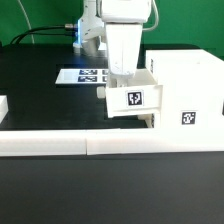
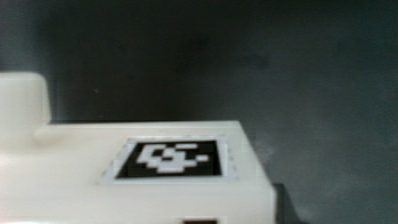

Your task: Assemble drawer

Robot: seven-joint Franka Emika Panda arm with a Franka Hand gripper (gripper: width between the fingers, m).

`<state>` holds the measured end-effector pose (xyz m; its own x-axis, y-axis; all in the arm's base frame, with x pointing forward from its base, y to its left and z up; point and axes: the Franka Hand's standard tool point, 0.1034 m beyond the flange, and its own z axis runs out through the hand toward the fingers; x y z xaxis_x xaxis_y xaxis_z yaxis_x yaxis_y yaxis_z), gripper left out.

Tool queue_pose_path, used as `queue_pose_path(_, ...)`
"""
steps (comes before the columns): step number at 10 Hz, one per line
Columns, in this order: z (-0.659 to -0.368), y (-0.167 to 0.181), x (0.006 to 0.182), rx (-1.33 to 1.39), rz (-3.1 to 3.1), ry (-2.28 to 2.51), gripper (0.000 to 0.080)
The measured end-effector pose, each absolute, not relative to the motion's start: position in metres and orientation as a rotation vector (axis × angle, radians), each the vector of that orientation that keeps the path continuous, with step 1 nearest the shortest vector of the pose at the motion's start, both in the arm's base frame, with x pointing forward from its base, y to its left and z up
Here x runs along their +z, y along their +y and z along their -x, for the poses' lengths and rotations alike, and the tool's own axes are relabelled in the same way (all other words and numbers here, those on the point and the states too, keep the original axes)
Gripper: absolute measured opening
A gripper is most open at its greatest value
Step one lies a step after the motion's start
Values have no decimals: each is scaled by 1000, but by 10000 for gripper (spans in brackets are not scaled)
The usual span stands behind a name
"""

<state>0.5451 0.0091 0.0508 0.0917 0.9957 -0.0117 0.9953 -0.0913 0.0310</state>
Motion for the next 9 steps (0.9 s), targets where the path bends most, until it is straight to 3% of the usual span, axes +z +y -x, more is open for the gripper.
queue_pose_path(9,-547,10,49,62,-2245,2119,44)
